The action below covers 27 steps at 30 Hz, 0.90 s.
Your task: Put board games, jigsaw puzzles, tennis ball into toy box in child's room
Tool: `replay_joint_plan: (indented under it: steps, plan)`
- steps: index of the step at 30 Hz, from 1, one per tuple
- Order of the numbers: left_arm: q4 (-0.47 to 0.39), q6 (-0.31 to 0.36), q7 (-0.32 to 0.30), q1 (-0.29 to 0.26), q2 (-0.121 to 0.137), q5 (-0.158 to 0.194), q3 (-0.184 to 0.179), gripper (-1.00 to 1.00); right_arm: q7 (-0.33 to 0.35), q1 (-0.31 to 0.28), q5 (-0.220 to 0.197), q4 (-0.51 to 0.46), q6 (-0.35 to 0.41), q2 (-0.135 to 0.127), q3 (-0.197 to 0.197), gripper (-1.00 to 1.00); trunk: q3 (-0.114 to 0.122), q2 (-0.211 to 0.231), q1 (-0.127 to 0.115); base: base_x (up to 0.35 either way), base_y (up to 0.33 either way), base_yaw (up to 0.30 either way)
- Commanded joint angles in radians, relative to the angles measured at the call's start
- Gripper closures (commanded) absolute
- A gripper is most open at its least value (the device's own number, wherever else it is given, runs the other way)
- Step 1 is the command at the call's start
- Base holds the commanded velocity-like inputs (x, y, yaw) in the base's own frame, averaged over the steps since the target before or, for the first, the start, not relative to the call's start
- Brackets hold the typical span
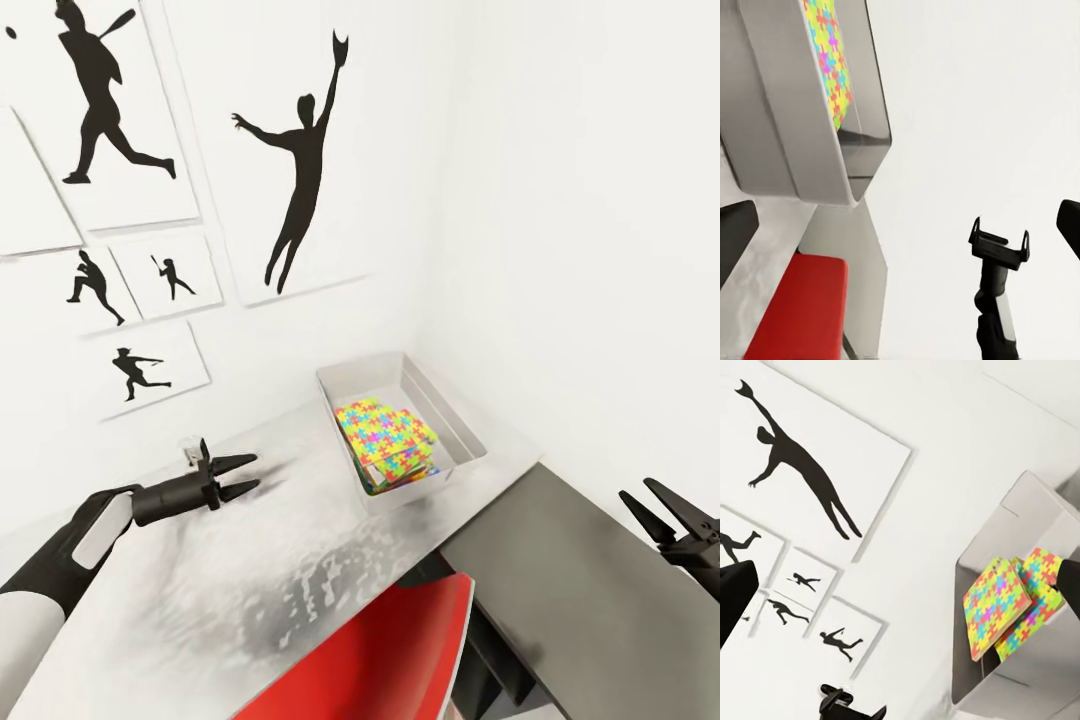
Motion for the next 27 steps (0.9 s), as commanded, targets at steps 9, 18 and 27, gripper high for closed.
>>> replay_joint_plan:
  steps: [9,18,27]
  plan:
    - [-0.072,0.002,-0.004,0.075,0.041,-0.004,-0.003,-1.0,0.002,-0.001,0.001,-0.004,0.004,0.007,0.002,-1.0,0.004,-0.002,0.001,-0.02,-0.029,0.035]
    - [-0.093,0.002,-0.005,0.081,0.062,-0.008,-0.003,-1.0,0.001,-0.001,0.001,-0.01,0.003,0.011,0.009,-1.0,0.012,-0.002,0.001,-0.122,-0.177,0.008]
    - [-0.094,0.002,-0.007,0.081,0.076,-0.008,-0.002,-1.0,-0.001,-0.001,0.002,-0.011,0.002,0.015,0.014,-1.0,0.026,-0.002,0.001,-0.027,-0.038,0.057]
